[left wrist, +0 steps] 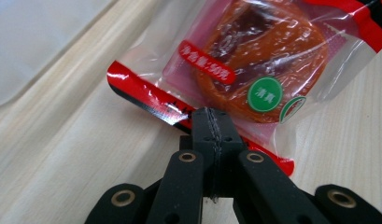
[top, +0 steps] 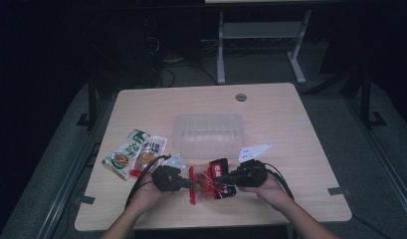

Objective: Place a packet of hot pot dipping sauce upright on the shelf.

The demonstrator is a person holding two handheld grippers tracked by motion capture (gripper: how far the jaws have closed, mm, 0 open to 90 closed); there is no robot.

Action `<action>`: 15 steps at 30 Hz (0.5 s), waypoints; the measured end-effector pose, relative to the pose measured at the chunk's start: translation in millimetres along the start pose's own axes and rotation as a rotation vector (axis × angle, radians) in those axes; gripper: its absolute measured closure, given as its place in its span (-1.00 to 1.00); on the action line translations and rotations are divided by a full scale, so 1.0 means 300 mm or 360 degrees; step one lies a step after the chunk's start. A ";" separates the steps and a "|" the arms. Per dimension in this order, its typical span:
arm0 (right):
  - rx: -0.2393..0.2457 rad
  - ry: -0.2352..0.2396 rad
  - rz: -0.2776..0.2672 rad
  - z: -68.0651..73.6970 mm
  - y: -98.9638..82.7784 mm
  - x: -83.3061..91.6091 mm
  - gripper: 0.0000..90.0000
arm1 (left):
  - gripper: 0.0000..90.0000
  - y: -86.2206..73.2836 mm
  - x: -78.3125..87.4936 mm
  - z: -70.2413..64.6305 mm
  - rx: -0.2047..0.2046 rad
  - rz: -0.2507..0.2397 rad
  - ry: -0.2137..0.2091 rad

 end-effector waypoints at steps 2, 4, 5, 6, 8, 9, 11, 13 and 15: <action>0.0013 0.0009 -0.0025 0.005 0.007 0.009 1.00 | 0.94 -0.005 0.005 0.003 0.0007 0.0001 -0.0001; 0.0020 0.0013 -0.0045 0.008 0.013 0.021 1.00 | 0.89 -0.010 0.008 0.003 0.0009 0.0001 -0.0012; 0.0021 0.0015 -0.0052 0.008 0.014 0.024 1.00 | 0.86 -0.013 0.010 0.003 0.0013 0.0002 -0.0014; 0.0023 0.0011 -0.0062 0.009 0.017 0.028 1.00 | 0.83 -0.014 0.012 0.004 0.0014 0.0000 -0.0015; 0.0035 0.0015 -0.0078 0.010 0.021 0.036 1.00 | 0.76 -0.017 0.018 0.005 0.0018 -0.0006 -0.0015; 0.0042 0.0018 -0.0081 0.012 0.022 0.040 1.00 | 0.71 -0.017 0.020 0.005 0.0021 -0.0010 -0.0014; 0.0052 0.0019 -0.0087 0.016 0.025 0.047 1.00 | 0.61 -0.021 0.027 0.005 0.0017 -0.0013 -0.0014; 0.0068 0.0018 -0.0097 0.018 0.029 0.053 1.00 | 0.53 -0.024 0.031 0.004 0.0014 -0.0016 -0.0019; 0.0072 0.0015 -0.0103 0.020 0.032 0.058 1.00 | 0.49 -0.028 0.034 0.003 0.0020 -0.0011 -0.0022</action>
Point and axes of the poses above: each handheld gripper's, and its own axes: x roughly backward along the jaws, y roughly out of its top, z roughly to its left, the point moved 7 cm from there along -x, roughly forward along the jaws, and after that the axes turned 13 degrees about z, right-handed, at the moved point
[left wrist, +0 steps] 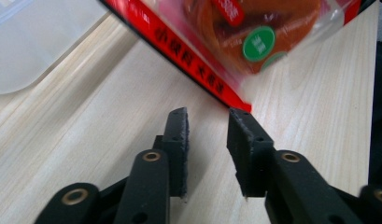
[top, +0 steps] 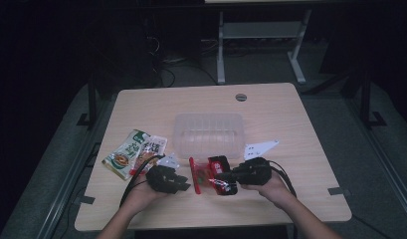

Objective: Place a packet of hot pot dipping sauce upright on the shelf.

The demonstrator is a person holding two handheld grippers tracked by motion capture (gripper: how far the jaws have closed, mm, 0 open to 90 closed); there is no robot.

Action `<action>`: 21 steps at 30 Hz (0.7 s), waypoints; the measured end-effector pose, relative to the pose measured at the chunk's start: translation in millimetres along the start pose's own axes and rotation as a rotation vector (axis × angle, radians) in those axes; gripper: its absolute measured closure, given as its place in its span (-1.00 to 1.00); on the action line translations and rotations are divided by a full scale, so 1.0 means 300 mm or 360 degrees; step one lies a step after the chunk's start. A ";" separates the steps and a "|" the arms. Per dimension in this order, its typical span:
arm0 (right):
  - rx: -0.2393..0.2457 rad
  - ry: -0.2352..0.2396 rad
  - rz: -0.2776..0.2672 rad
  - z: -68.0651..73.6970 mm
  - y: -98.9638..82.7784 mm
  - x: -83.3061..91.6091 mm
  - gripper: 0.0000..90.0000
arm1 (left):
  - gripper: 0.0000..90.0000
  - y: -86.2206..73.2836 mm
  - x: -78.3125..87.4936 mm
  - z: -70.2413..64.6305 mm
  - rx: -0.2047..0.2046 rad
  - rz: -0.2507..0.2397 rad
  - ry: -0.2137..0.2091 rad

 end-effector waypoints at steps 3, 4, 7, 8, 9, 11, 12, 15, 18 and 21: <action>-0.0003 0.0000 -0.0017 0.002 0.006 0.011 1.00 | 0.44 0.000 0.000 -0.002 -0.0005 -0.0005 -0.0005; -0.0004 0.0004 -0.0017 0.002 0.007 0.015 1.00 | 0.43 0.000 0.000 -0.003 -0.0011 -0.0002 -0.0004; 0.0000 0.0019 -0.0034 0.006 0.016 0.027 1.00 | 0.42 0.001 -0.001 -0.006 -0.0018 0.0000 -0.0007; 0.0000 0.0027 -0.0041 0.008 0.020 0.033 1.00 | 0.42 0.001 -0.002 -0.006 -0.0020 0.0001 -0.0006; 0.0007 0.0026 -0.0055 0.010 0.025 0.037 1.00 | 0.41 0.000 -0.002 -0.006 -0.0025 0.0006 -0.0007; 0.0017 0.0033 -0.0066 0.012 0.034 0.048 1.00 | 0.41 0.000 -0.002 -0.006 -0.0023 0.0002 -0.0009; 0.0026 0.0028 -0.0077 0.012 0.040 0.054 1.00 | 0.41 0.000 -0.002 -0.007 -0.0023 0.0002 -0.0008; 0.0037 0.0020 -0.0096 0.009 0.053 0.070 1.00 | 0.40 0.001 -0.001 -0.008 -0.0021 0.0001 -0.0010; 0.0056 0.0001 -0.0111 0.004 0.069 0.088 1.00 | 0.39 0.001 -0.003 -0.010 -0.0021 0.0001 -0.0015; 0.0054 -0.0023 -0.0125 -0.003 0.085 0.103 1.00 | 0.39 0.002 -0.004 -0.012 -0.0040 0.0009 -0.0018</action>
Point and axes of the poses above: each handheld gripper's, and its own axes: x roughly backward along the jaws, y roughly out of its top, z roughly to its left, the point moved 7 cm from there along -x, roughly forward along the jaws, and after that the axes turned 13 degrees about z, right-handed, at the moved point
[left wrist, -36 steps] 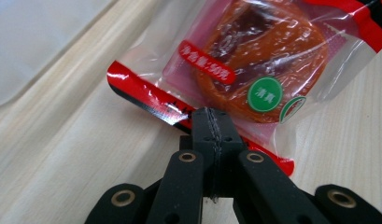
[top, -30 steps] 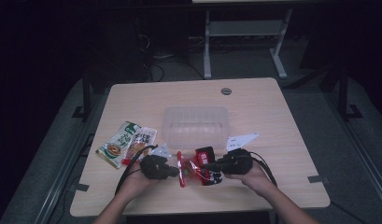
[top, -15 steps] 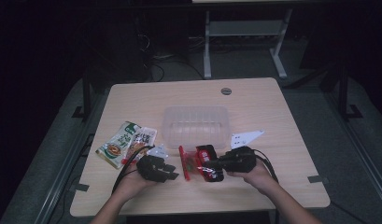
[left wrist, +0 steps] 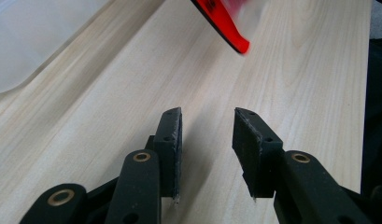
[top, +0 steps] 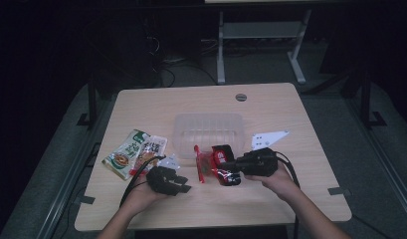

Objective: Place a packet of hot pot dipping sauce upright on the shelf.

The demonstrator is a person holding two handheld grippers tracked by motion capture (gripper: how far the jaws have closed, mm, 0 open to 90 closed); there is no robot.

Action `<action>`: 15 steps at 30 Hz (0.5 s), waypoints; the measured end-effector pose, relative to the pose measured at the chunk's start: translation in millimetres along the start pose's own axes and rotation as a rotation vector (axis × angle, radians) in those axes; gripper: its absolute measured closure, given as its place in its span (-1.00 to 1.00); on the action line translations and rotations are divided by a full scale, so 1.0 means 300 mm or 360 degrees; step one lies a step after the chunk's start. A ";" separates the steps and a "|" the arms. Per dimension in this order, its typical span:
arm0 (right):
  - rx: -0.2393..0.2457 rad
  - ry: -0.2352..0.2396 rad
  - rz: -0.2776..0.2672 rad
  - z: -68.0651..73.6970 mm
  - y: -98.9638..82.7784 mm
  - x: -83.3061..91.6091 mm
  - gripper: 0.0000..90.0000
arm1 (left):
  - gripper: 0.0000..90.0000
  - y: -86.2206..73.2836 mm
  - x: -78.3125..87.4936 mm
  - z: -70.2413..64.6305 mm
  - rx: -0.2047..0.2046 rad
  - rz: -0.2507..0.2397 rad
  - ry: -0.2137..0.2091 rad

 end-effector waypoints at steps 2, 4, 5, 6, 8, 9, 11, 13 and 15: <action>0.0010 -0.0020 -0.0006 -0.009 0.013 0.006 1.00 | 0.38 0.001 0.000 -0.002 0.0001 -0.0002 0.0000; 0.0025 -0.0039 -0.0014 -0.018 0.028 0.011 1.00 | 0.37 0.002 0.001 -0.003 0.0005 -0.0006 0.0003; 0.0027 -0.0050 -0.0016 -0.023 0.036 0.013 1.00 | 0.36 0.003 0.001 -0.004 0.0010 -0.0013 0.0002; 0.0035 -0.0065 -0.0024 -0.030 0.044 0.016 1.00 | 0.34 0.001 0.003 -0.001 -0.0006 -0.0004 0.0006; 0.0037 -0.0088 -0.0037 -0.044 0.061 0.025 1.00 | 0.31 0.002 0.002 -0.002 -0.0003 -0.0016 0.0004; 0.0035 -0.0105 -0.0040 -0.053 0.068 0.029 1.00 | 0.29 0.001 0.002 -0.002 -0.0003 -0.0013 0.0008; 0.0033 -0.0127 -0.0055 -0.073 0.087 0.037 1.00 | 0.24 0.002 0.004 -0.001 -0.0010 -0.0010 0.0015; 0.0032 -0.0142 -0.0065 -0.088 0.100 0.041 1.00 | 0.19 0.002 0.004 -0.002 0.0002 -0.0007 0.0014; 0.0030 -0.0153 -0.0071 -0.102 0.111 0.043 1.00 | 0.15 0.003 0.003 -0.001 0.0005 -0.0021 0.0016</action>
Point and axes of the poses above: each handheld gripper's, and its own axes: x roughly backward along the jaws, y roughly out of its top, z roughly to its left, the point moved 7 cm from there along -x, roughly forward along the jaws, and after that the axes turned 13 degrees about z, right-handed, at the moved point
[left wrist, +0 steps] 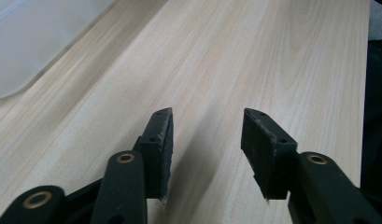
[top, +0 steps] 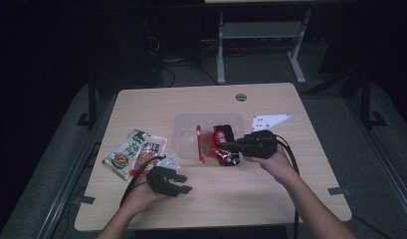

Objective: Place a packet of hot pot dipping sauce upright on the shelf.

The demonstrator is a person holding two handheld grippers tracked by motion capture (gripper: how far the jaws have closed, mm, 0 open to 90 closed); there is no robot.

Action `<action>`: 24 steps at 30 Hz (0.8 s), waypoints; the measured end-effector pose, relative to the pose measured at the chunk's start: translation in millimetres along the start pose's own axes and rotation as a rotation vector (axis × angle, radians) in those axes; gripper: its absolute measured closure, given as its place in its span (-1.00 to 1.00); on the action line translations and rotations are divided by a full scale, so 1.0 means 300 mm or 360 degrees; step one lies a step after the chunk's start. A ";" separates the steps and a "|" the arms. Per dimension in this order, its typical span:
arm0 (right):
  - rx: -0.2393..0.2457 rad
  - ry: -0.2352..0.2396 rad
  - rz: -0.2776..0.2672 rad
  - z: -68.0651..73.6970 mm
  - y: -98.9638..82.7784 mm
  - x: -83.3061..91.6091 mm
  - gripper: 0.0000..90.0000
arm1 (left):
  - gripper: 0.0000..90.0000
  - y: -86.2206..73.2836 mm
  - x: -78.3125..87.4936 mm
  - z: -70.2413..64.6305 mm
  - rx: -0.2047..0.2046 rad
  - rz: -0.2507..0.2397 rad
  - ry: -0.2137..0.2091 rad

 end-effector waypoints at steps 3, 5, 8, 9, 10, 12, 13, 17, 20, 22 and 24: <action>-0.0001 -0.0021 -0.0005 -0.023 0.018 -0.005 1.00 | 0.10 0.000 0.000 0.004 -0.0006 0.0000 0.0012; 0.0002 -0.0038 -0.0004 -0.037 0.029 -0.008 1.00 | 0.10 -0.001 0.000 0.002 0.0004 -0.0001 0.0010; -0.0009 -0.0055 -0.0012 -0.059 0.043 -0.011 1.00 | 0.09 0.000 0.001 0.004 -0.0003 -0.0005 0.0014; -0.0002 -0.0071 -0.0008 -0.068 0.047 -0.014 1.00 | 0.08 -0.001 0.001 0.005 -0.0009 0.0000 0.0016; -0.0007 -0.0073 -0.0003 -0.077 0.052 -0.018 1.00 | 0.08 -0.002 0.000 0.006 -0.0013 0.0003 0.0015; -0.0010 -0.0088 0.0001 -0.087 0.057 -0.022 1.00 | 0.07 -0.003 0.000 0.005 -0.0009 0.0009 0.0010; -0.0014 -0.0103 0.0006 -0.095 0.059 -0.024 1.00 | 0.05 -0.002 0.000 0.004 -0.0008 0.0005 0.0007; -0.0038 -0.0145 -0.0003 -0.115 0.054 -0.027 1.00 | -0.02 -0.001 0.001 0.003 -0.0016 0.0002 0.0014; -0.0057 -0.0147 0.0004 -0.126 0.041 -0.035 1.00 | -0.09 -0.002 0.001 0.005 -0.0019 0.0010 0.0027; -0.0071 -0.0153 0.0017 -0.133 0.030 -0.043 1.00 | -0.14 -0.002 0.000 0.006 -0.0016 0.0012 0.0034; -0.0076 -0.0148 0.0028 -0.138 0.023 -0.052 1.00 | -0.17 -0.001 -0.002 0.005 -0.0013 0.0007 0.0035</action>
Point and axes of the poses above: each handheld gripper's, and its own axes: x roughly backward along the jaws, y roughly out of its top, z roughly to its left, the point moved 7 cm from there along -x, roughly forward along the jaws, and after that the axes turned 13 degrees about z, right-handed, at the moved point
